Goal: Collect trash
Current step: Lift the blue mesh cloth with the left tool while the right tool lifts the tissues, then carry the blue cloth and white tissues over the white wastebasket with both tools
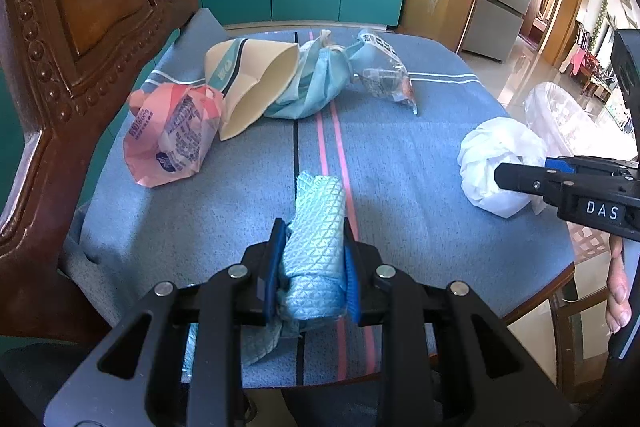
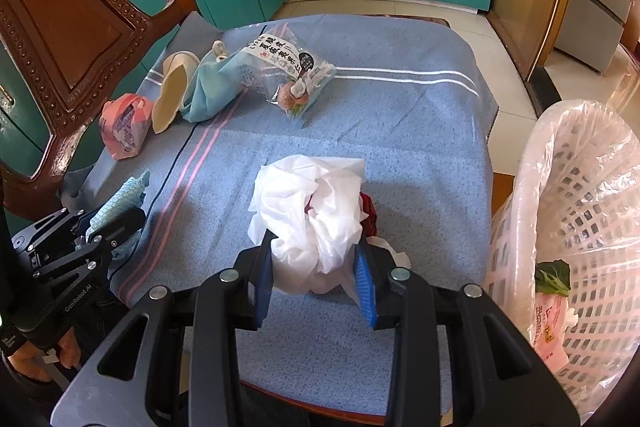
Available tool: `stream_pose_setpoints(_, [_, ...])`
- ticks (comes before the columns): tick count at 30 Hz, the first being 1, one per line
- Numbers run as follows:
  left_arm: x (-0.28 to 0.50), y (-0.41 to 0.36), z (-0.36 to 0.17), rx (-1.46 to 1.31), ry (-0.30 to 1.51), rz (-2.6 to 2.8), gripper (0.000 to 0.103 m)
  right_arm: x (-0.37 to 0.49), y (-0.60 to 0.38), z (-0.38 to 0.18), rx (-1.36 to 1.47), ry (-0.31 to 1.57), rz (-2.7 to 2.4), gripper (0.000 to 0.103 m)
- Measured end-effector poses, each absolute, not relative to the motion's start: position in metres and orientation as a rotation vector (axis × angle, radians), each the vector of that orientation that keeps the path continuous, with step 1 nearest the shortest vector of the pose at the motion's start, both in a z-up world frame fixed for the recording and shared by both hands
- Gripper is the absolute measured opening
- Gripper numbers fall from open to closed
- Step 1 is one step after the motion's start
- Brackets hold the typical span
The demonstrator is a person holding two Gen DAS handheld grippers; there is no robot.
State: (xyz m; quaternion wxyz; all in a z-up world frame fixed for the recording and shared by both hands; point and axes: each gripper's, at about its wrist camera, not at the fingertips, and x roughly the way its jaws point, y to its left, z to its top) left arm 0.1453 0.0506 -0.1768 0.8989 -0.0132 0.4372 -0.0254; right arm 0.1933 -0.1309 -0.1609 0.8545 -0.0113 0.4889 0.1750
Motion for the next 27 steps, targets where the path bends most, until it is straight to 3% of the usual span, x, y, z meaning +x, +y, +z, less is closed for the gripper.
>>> stream_pose_setpoints(20, [0.125,0.061,-0.120,-0.148,0.783,-0.109,0.027,0.177,-0.157,-0.106,0.029,0.880,0.368,0.035])
stream_pose_setpoints(27, [0.132,0.029,-0.091,-0.108,0.731,-0.176,0.027,0.171,-0.202,-0.072,0.074,0.774,0.283,0.035])
